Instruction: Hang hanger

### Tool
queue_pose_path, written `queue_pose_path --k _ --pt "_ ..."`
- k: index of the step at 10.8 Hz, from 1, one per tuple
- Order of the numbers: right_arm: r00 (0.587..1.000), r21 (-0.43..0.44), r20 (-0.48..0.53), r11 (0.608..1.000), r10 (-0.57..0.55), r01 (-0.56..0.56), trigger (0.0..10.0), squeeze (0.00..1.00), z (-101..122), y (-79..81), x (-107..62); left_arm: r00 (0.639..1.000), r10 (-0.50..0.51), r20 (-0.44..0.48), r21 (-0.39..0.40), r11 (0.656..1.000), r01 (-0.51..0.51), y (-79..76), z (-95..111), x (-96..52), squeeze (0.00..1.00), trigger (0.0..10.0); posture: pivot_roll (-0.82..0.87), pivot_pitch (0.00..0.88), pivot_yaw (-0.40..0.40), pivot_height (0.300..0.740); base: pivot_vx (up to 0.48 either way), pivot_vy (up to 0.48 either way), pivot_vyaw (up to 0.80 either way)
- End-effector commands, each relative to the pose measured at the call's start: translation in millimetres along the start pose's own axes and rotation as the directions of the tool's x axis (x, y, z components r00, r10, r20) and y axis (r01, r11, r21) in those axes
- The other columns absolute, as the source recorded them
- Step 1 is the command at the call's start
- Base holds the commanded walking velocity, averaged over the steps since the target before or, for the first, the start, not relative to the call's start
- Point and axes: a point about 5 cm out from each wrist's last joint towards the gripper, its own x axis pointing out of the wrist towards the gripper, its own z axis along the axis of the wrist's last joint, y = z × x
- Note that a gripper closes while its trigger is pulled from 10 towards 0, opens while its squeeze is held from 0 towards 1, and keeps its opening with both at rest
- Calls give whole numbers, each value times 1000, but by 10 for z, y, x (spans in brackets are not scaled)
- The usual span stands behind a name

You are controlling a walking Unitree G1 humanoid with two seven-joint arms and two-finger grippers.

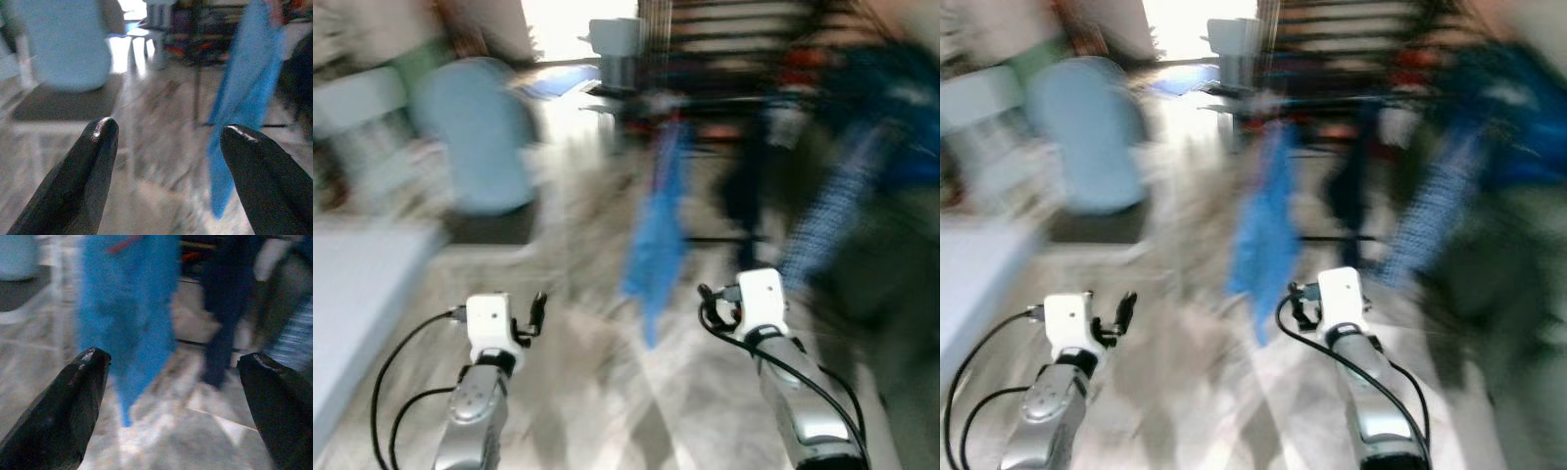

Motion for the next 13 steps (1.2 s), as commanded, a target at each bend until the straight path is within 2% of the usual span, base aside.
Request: queue_pose_path --k 1,4,6,8,10,13 --pt "1000 -2 2 1000 -28 28 10000 0 4 -68 -5 1000 -28 12 -7 1000 28 -85 27 30 0 10000 -204 0 80 740 458 0 0" --pt "999 8 -3 999 -51 51 10000 0 -9 -104 -16 999 -35 7 -23 999 35 -101 24 47 0 10000 -206 0 81 740 441 0 0" --pt "998 -31 -9 997 -70 69 10000 0 -15 -146 -13 999 -36 -16 -43 998 35 -124 -2 61 0 10000 -212 0 84 740 345 328 0" --pt "997 -58 2 995 -78 78 10000 0 -21 -110 -24 999 -38 -23 -49 998 36 -131 -9 70 0 10000 -216 0 88 740 281 388 0" --pt "998 -36 11 997 -70 70 10000 0 -27 -79 -21 999 -40 -32 -52 998 39 -134 -14 78 0 10000 -218 0 91 740 0 437 0" --pt "996 -47 10 995 -83 84 10000 0 -21 -81 -17 998 -53 -32 -36 998 52 -152 -15 85 0 10000 -218 0 92 740 0 446 0"
